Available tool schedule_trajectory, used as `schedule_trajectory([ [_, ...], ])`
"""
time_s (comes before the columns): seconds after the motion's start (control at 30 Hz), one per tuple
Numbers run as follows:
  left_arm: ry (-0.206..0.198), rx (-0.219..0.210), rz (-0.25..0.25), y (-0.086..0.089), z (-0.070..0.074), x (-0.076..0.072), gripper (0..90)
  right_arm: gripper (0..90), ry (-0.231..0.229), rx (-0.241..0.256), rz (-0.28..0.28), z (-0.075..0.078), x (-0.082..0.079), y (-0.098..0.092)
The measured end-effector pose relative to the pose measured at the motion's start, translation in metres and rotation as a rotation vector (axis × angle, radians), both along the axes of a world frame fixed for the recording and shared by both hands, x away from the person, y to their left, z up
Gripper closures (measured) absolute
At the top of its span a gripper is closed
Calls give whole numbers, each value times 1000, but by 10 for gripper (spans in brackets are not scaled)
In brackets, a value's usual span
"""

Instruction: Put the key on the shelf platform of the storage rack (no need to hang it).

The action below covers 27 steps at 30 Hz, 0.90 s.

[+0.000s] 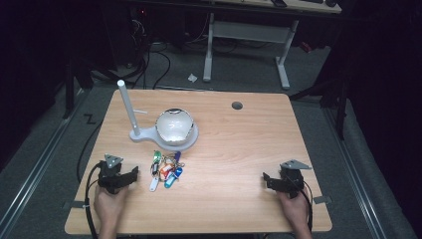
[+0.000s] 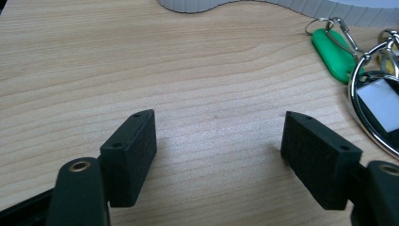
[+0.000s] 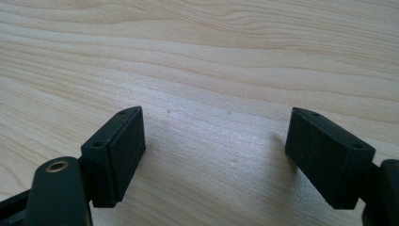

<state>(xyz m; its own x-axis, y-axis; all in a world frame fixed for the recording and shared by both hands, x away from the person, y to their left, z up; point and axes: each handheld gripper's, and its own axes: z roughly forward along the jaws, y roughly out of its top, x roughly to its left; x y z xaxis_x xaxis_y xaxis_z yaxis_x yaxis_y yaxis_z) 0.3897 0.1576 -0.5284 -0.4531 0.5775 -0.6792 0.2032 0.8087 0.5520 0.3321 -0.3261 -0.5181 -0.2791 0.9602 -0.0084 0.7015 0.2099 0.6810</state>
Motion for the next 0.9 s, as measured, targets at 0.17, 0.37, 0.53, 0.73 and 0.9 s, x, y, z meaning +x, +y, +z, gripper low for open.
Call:
schedule_trajectory([
  [0.17, 0, 0, -2, 0, 0, 0, 272, 204, 1, 0, -1, 0, 0, 0],
  [0.37, 0, -1, -15, 0, 0, 0, 267, 204, 1, 0, -1, 0, 0, 0],
  [0.53, 4, -6, -5, -1, 0, 0, 259, 203, 1, 0, 0, 0, 0, 0],
  [0.73, 5, -16, -6, -1, 1, 0, 265, 203, 0, -1, 2, 0, 0, 0],
  [0.9, 3, -11, -23, -2, 1, -2, 265, 202, 0, -2, 3, 0, 0, 0],
])
